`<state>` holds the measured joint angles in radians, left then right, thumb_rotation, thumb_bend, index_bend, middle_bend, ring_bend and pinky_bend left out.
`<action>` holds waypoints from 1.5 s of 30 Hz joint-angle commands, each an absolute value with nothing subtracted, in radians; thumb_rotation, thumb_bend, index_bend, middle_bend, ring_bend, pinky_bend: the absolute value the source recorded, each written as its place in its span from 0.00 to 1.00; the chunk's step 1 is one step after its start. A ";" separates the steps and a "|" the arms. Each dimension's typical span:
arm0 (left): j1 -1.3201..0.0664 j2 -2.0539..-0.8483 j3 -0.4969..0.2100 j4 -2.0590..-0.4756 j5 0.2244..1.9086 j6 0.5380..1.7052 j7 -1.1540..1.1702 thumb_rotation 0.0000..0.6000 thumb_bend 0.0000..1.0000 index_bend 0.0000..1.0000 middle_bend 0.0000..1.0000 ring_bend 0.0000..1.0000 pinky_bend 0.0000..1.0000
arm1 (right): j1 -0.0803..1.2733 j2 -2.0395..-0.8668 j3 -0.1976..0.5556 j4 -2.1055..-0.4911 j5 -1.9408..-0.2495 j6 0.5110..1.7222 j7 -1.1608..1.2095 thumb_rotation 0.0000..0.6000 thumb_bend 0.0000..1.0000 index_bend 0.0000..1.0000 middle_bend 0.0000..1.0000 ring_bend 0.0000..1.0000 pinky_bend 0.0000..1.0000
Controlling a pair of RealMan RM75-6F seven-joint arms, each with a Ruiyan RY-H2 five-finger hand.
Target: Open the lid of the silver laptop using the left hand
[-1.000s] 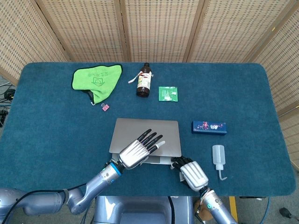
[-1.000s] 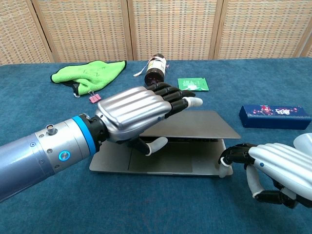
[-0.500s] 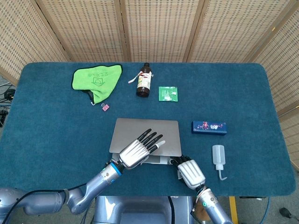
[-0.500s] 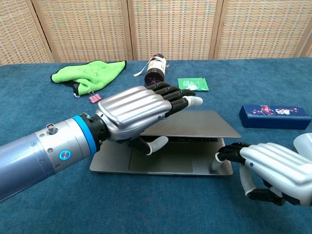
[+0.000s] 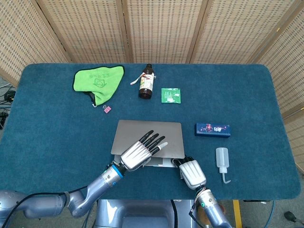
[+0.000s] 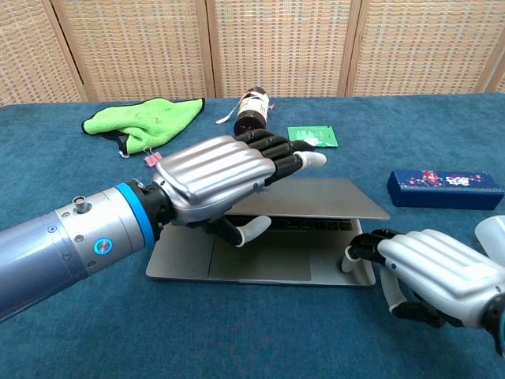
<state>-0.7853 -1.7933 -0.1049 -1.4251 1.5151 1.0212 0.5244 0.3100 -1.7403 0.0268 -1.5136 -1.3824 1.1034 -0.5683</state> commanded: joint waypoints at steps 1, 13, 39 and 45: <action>-0.786 -1.792 -0.106 -1.422 1.516 1.026 0.527 1.00 0.52 0.00 0.00 0.00 0.00 | 0.314 -1.737 0.018 -1.510 -1.390 1.109 -0.578 1.00 1.00 0.27 0.23 0.16 0.32; -0.787 -1.721 -0.188 -1.438 1.448 1.057 0.589 1.00 0.52 0.00 0.00 0.00 0.00 | 0.319 -1.739 -0.009 -1.477 -1.431 1.140 -0.589 1.00 1.00 0.27 0.23 0.16 0.32; -0.847 -1.668 -0.322 -1.377 1.277 1.065 0.598 1.00 0.52 0.00 0.00 0.00 0.00 | 0.340 -1.722 -0.028 -1.483 -1.503 1.179 -0.571 1.00 1.00 0.27 0.23 0.16 0.32; -0.863 -1.667 -0.346 -1.343 1.237 1.061 0.597 1.00 0.52 0.00 0.00 0.00 0.00 | 0.347 -1.718 -0.028 -1.491 -1.514 1.180 -0.584 1.00 1.00 0.27 0.23 0.16 0.32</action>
